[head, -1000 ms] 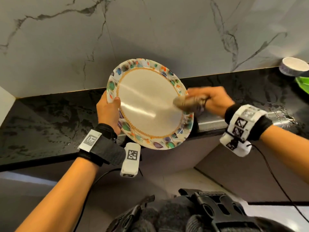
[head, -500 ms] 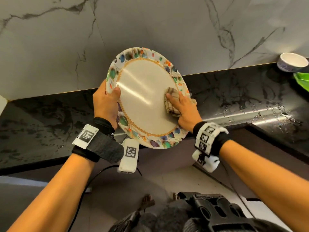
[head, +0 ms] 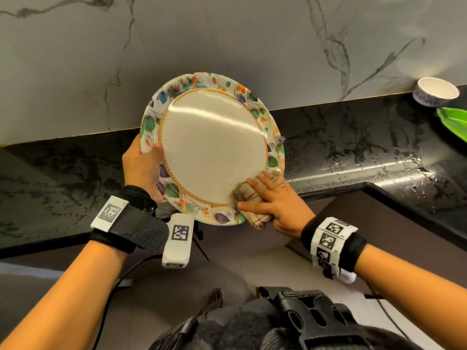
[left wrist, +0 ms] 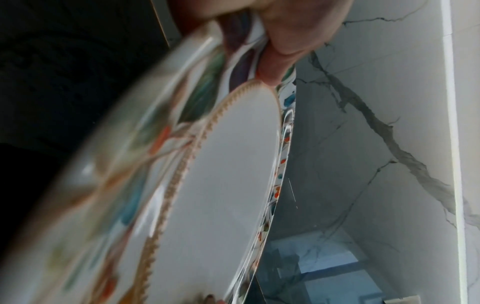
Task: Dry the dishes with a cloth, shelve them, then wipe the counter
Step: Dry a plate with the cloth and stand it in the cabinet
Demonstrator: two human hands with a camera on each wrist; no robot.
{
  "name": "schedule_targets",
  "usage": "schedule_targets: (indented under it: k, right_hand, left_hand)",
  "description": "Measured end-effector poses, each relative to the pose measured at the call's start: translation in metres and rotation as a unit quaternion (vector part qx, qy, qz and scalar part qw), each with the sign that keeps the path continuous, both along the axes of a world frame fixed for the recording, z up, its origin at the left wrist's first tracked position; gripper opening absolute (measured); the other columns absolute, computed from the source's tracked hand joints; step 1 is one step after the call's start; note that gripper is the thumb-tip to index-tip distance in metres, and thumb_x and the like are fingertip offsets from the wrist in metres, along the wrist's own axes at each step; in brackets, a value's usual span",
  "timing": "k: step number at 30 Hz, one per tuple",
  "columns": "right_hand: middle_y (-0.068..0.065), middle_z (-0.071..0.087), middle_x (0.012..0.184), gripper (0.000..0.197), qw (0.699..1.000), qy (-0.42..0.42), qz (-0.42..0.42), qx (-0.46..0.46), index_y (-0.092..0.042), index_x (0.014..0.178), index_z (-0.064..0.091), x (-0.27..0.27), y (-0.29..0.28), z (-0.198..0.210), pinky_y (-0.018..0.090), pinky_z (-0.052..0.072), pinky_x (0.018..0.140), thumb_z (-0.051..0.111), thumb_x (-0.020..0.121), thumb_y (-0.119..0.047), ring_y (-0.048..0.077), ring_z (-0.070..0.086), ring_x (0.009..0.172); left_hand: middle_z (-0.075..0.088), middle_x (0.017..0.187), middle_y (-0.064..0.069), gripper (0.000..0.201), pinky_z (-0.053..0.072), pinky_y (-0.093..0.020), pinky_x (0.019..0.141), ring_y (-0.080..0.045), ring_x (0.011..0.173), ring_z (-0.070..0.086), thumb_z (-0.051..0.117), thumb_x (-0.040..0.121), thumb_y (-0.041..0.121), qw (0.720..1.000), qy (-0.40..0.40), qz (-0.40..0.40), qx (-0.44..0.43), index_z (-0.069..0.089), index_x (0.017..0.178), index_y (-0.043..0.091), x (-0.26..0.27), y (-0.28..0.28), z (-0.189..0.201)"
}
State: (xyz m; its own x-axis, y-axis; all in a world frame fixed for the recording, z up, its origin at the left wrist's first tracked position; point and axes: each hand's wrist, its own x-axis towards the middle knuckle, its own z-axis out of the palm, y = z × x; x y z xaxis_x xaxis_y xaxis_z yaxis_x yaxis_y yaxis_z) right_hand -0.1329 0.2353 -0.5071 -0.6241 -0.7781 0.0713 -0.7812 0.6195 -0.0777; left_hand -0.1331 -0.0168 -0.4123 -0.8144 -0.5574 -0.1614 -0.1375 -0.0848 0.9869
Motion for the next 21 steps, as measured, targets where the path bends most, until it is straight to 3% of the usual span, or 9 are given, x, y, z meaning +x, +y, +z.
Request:
schedule_targets:
  k: [3,5,7,9,12,16,21]
  right_hand:
    - [0.017,0.059,0.127,0.073,0.996,0.026,-0.041,0.068,-0.035,0.117,0.064,-0.026,0.014,0.003,0.069,0.041,0.085,0.035,0.057,-0.004,0.047,0.055,0.114]
    - [0.016,0.056,0.132,0.073,0.994,0.018,-0.074,0.072,-0.034,0.12,0.062,-0.039,0.012,0.008,0.07,0.036,0.091,0.031,0.06,-0.004,0.047,0.05,0.12]
    - [0.014,0.035,0.149,0.07,0.989,-0.011,-0.126,0.075,-0.035,0.133,0.048,-0.054,0.01,0.014,0.066,0.019,0.107,0.032,0.072,-0.005,0.043,0.028,0.137]
    - [0.007,0.011,0.158,0.069,0.98,-0.048,-0.17,0.095,-0.038,0.143,0.027,-0.068,0.01,0.019,0.058,0.006,0.114,0.042,0.083,-0.007,0.034,0.005,0.145]
    - [0.005,-0.003,0.159,0.072,0.969,-0.048,-0.213,0.113,-0.04,0.146,0.013,-0.092,0.006,0.025,0.057,0.001,0.115,0.043,0.088,-0.01,0.032,-0.003,0.145]
    - [0.007,-0.009,0.158,0.068,0.968,-0.042,-0.214,0.124,-0.036,0.148,0.008,-0.112,0.004,0.028,0.056,0.001,0.115,0.042,0.092,-0.014,0.035,-0.005,0.145]
    - [0.008,-0.013,0.157,0.065,0.961,0.004,-0.22,0.166,-0.043,0.146,0.003,-0.135,0.002,0.043,0.061,0.009,0.114,0.041,0.096,-0.028,0.043,-0.001,0.142]
  left_hand:
    - [0.067,0.098,0.001,0.025,0.051,-0.042,0.092,-0.023,0.103,0.064,0.045,0.092,0.003,1.0,-0.022,0.008,-0.01,0.061,0.095,0.021,0.001,-0.004,-0.004]
    - [0.066,0.097,0.0,0.027,0.051,-0.044,0.092,-0.024,0.1,0.064,0.044,0.09,-0.001,1.0,-0.03,0.009,-0.003,0.061,0.098,0.019,0.0,-0.007,-0.006]
    - [0.066,0.094,0.0,0.029,0.052,-0.043,0.088,-0.024,0.093,0.065,0.044,0.09,-0.003,0.999,-0.039,0.002,0.007,0.06,0.102,0.018,0.001,-0.01,-0.007]
    - [0.066,0.09,0.001,0.03,0.053,-0.039,0.083,-0.017,0.082,0.064,0.044,0.091,-0.004,0.999,-0.038,-0.009,0.012,0.06,0.108,0.015,0.003,-0.011,-0.007]
    - [0.065,0.093,0.0,0.031,0.053,-0.039,0.082,-0.016,0.082,0.064,0.045,0.091,-0.004,0.999,-0.035,-0.029,-0.007,0.06,0.111,0.015,0.004,-0.013,-0.006]
    - [0.066,0.09,0.005,0.031,0.052,-0.045,0.09,-0.025,0.094,0.064,0.048,0.09,-0.001,0.996,-0.041,-0.066,-0.045,0.061,0.087,0.027,0.004,-0.019,-0.004]
    - [0.063,0.089,0.006,0.023,0.05,-0.037,0.086,-0.018,0.087,0.062,0.049,0.091,-0.002,0.992,-0.011,-0.108,-0.067,0.056,0.1,0.018,-0.002,-0.022,0.004]
